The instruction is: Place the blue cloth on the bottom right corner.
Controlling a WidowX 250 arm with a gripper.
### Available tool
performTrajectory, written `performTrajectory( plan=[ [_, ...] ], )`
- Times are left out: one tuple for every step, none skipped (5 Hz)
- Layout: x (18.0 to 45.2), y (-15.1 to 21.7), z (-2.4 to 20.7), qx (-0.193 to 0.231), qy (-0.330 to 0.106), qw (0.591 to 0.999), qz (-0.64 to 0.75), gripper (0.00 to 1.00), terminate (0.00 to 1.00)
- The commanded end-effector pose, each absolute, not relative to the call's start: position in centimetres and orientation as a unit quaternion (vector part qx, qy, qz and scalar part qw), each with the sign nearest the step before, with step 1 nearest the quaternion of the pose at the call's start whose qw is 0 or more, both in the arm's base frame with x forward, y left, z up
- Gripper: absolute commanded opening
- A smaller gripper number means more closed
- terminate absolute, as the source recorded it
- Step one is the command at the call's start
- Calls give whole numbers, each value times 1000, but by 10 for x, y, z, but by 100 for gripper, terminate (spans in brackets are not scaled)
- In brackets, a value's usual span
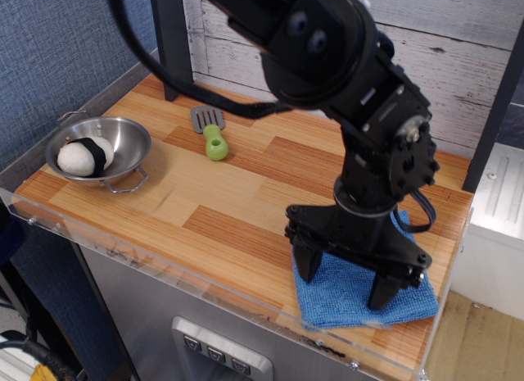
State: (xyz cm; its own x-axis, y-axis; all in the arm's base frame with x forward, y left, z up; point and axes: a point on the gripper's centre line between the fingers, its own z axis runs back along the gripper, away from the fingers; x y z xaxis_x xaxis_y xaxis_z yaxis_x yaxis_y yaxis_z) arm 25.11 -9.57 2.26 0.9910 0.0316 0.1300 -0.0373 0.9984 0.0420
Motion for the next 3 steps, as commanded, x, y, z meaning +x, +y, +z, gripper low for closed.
performTrajectory(
  plan=[
    [264, -78, 50, 15, -109, 993, 39, 100, 0],
    [264, -75, 65, 28, -123, 991, 37, 100, 0],
    [259, -76, 90, 30, -149, 988, 38, 100, 0]
  ],
)
